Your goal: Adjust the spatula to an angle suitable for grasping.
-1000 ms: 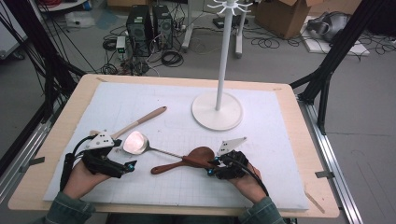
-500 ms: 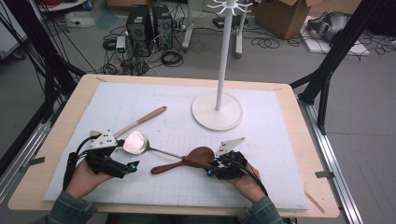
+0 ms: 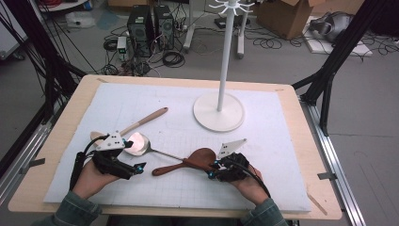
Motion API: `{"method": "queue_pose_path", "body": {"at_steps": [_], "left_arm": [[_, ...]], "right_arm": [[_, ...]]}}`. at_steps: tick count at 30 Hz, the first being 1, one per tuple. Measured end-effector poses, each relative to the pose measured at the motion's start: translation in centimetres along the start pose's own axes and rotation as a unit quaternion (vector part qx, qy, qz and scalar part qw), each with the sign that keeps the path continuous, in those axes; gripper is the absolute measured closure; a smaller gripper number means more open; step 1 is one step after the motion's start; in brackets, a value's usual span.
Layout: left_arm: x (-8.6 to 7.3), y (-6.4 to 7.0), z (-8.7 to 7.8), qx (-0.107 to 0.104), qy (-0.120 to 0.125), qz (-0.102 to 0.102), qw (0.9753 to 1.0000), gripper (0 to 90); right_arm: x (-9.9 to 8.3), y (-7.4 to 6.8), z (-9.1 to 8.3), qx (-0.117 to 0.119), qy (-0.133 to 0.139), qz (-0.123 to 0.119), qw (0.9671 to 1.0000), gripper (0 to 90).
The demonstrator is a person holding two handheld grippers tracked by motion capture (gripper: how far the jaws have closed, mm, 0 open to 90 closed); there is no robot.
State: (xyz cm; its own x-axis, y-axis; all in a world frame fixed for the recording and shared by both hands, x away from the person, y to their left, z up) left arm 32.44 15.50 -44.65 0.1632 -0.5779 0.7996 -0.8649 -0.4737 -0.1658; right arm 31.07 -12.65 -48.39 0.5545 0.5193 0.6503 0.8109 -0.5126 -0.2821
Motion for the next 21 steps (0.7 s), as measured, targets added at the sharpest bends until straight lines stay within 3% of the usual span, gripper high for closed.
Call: {"method": "queue_pose_path", "body": {"at_steps": [6,18,21], "left_arm": [[0.6,0.5,0.6,-0.015,0.007,0.008,0.9998,12.5],[1.7,1.1,1.9,-0.043,0.014,0.024,0.9987,21.9],[2.0,1.3,2.2,-0.052,0.016,0.029,0.9981,24.7]], "right_arm": [[0.4,-0.3,-0.7,-0.004,-0.001,-0.009,1.0,72.6],[0.8,-1.0,-2.1,0.01,-0.004,-0.029,0.9995,72.6],[1.2,-1.3,-2.5,0.011,-0.004,-0.042,0.999,72.6]]}}
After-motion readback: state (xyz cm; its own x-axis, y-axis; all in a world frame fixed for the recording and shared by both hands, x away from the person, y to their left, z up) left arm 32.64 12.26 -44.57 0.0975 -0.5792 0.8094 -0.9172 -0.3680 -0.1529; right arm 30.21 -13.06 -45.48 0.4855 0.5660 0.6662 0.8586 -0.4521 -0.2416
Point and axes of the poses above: each handheld gripper's, and its own axes: z roughly forward along the jaws, x roughly out of its top, y roughly to its right, the point moved 8 cm from there along z, roughly forward along the jaws, and after that the axes turned 13 degrees about z, right-handed, at the moved point
